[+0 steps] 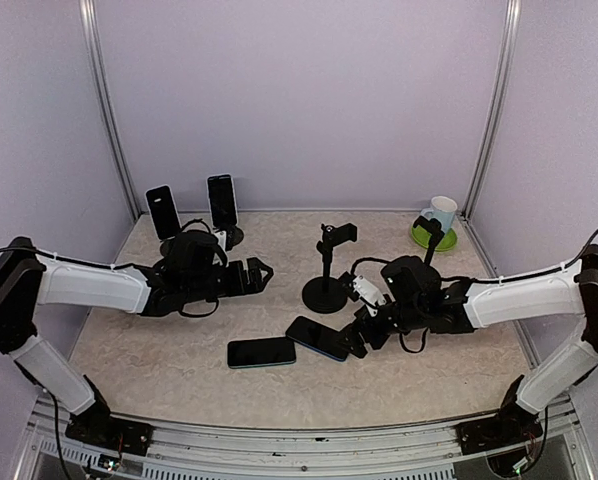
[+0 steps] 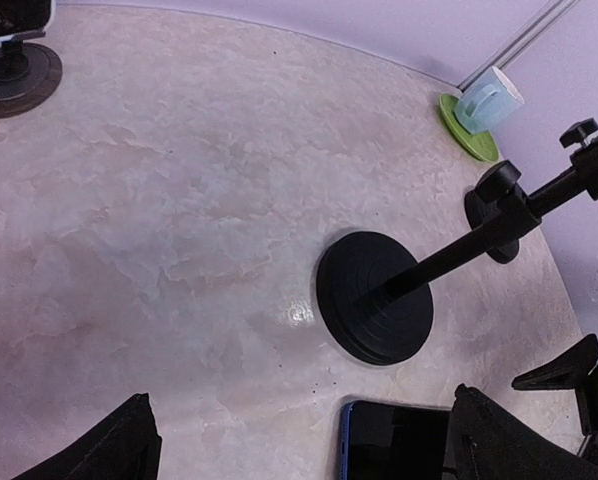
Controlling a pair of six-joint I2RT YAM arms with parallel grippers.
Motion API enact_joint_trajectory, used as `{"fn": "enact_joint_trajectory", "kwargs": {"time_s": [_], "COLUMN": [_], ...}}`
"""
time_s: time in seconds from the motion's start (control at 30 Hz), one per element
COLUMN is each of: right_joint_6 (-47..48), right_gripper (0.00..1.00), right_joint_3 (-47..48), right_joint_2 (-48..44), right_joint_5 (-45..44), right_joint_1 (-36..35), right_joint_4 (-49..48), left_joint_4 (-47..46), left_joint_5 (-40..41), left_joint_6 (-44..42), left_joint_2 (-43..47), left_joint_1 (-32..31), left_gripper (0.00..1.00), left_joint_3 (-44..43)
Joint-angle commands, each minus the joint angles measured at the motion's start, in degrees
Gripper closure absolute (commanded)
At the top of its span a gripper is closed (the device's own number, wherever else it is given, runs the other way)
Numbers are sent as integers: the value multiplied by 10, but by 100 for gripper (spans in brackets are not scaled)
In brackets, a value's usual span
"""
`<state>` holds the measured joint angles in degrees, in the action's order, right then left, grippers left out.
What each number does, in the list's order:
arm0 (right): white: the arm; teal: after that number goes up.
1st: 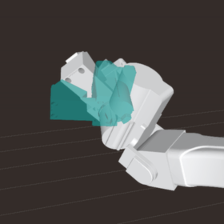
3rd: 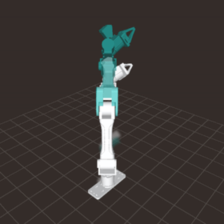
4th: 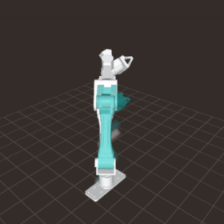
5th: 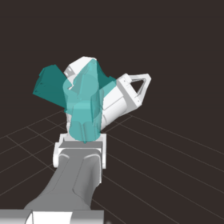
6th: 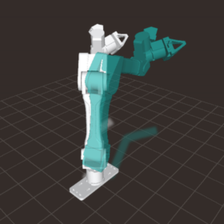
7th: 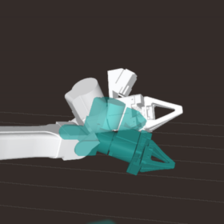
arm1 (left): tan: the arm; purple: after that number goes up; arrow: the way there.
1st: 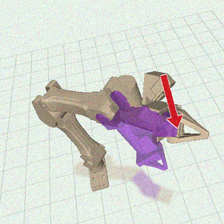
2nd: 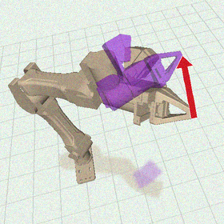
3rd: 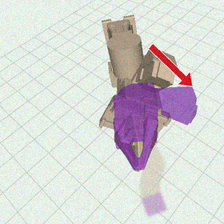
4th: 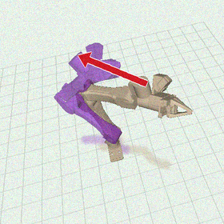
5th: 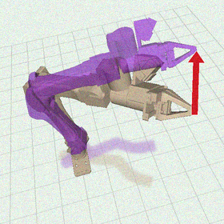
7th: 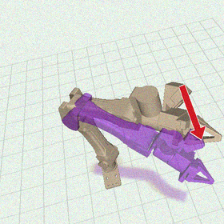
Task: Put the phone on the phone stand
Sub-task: Move the phone to the phone.
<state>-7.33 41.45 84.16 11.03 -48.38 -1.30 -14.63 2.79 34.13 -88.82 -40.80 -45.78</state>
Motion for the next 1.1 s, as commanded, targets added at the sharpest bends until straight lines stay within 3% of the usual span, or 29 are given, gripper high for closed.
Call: {"fn": "enact_joint_trajectory", "kwargs": {"time_s": [0.0, 0.47, 1.07], "right_joint_6": [-4, 14, 32], "right_gripper": [0, 0, 3], "right_joint_3": [24, 68, 74], "right_joint_2": [41, 127, 171], "right_joint_5": [-48, -50, -47], "right_joint_1": [-14, -20, -35], "right_joint_4": [9, 69, 82], "left_joint_4": [-44, -90, -65], "left_joint_5": [-37, -89, -69], "left_joint_6": [10, 23, 12], "left_joint_2": [-41, -139, -108], "left_joint_1": [2, 2, 2], "left_gripper": [1, 1, 1], "left_joint_3": [-10, -39, -45]}}
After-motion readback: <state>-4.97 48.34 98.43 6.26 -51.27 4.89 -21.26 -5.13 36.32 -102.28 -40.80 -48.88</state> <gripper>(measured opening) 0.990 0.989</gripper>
